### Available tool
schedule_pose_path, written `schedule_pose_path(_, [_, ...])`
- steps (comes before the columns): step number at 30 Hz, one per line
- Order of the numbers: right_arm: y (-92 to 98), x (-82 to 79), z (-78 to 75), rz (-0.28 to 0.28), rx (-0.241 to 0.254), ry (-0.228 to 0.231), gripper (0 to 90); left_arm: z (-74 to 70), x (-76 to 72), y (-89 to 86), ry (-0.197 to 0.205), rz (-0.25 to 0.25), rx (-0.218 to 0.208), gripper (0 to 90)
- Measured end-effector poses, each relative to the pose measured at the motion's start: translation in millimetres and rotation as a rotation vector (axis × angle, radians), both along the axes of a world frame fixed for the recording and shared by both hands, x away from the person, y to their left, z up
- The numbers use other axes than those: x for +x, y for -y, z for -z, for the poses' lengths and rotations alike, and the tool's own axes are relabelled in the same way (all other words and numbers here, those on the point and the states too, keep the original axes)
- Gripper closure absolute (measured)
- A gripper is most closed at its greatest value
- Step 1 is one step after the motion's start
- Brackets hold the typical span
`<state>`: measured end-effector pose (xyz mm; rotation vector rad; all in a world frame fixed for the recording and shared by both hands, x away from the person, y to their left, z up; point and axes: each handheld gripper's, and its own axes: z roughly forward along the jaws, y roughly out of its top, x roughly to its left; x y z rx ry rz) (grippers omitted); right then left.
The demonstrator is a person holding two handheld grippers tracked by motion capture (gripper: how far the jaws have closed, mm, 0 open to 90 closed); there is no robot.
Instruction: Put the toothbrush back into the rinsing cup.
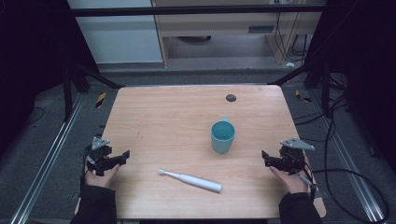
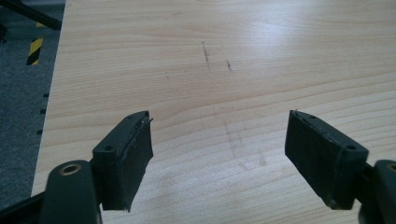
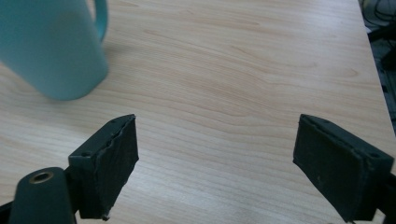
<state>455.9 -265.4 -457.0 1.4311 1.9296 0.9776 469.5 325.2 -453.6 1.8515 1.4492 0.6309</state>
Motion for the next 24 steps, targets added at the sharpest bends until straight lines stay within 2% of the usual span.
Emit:
schedule_pose_path(3, [-0.2, -1.7, -2.6, -0.025, -0.009, -0.001, 14.9, -1.7, -1.5, 0.8, 0.008, 0.0, -0.001, 25.9])
schedule_pose_path(4, [-0.7, -2.8, -5.9, -0.06, 0.0, -0.003, 18.8, -2.5, -2.3, 1.4, 0.008, 0.0, 0.002, 30.4])
schedule_pose_path(7, [-2.8, -3.5, -8.5, -0.09, -0.004, -0.016, 20.6, -3.1, -3.2, 2.9, 0.006, 0.005, 0.001, 32.4])
schedule_pose_path(8, [-7.5, -4.8, -11.7, -0.134, -0.016, -0.028, 22.9, -3.4, -3.5, 3.4, 0.003, 0.01, 0.0, 33.7])
schedule_pose_path(9, [-7.5, -4.8, -11.7, -0.134, -0.016, -0.028, 22.9, -3.4, -3.5, 3.4, 0.003, 0.01, 0.0, 34.1])
schedule_pose_path(10, [-12.9, -6.3, -14.9, -0.168, -0.019, -0.032, 25.0, -3.4, -3.3, 3.6, 0.004, 0.012, 0.002, 34.2])
schedule_pose_path(11, [-12.9, -6.3, -14.9, -0.168, -0.019, -0.032, 25.0, -3.1, -2.8, 3.9, 0.0, 0.014, 0.005, 34.2])
schedule_pose_path(12, [-20.7, -7.4, -19.2, -0.204, -0.034, -0.031, 26.5, -2.7, -2.6, 4.4, -0.003, 0.014, 0.004, 34.6])
schedule_pose_path(14, [-24.7, -8.5, -21.2, -0.221, -0.034, -0.027, 27.2, -2.0, -2.2, 5.4, -0.007, 0.02, 0.005, 34.7])
schedule_pose_path(17, [-41.7, -12.4, -27.3, -0.303, -0.043, -0.031, 28.9, -1.7, -2.0, 7.2, -0.011, 0.027, 0.007, 35.3])
schedule_pose_path(19, [-46.0, -13.1, -28.5, -0.321, -0.044, -0.036, 29.3, -1.8, -1.9, 8.3, -0.009, 0.033, 0.009, 35.6])
schedule_pose_path(20, [-54.8, -14.6, -30.3, -0.363, -0.047, -0.043, 30.0, -1.8, -1.6, 9.0, -0.012, 0.04, 0.008, 35.7])
schedule_pose_path(22, [-63.4, -16.9, -31.2, -0.404, -0.045, -0.043, 31.4, -1.6, -1.7, 9.5, -0.012, 0.045, 0.007, 35.9])
schedule_pose_path(23, [-63.4, -16.9, -31.2, -0.404, -0.045, -0.043, 31.4, -1.7, -1.9, 10.1, -0.014, 0.049, 0.01, 35.9])
schedule_pose_path(24, [-72.2, -19.3, -30.4, -0.444, -0.047, -0.049, 32.5, -1.6, -1.9, 12.0, -0.013, 0.052, 0.019, 35.9])
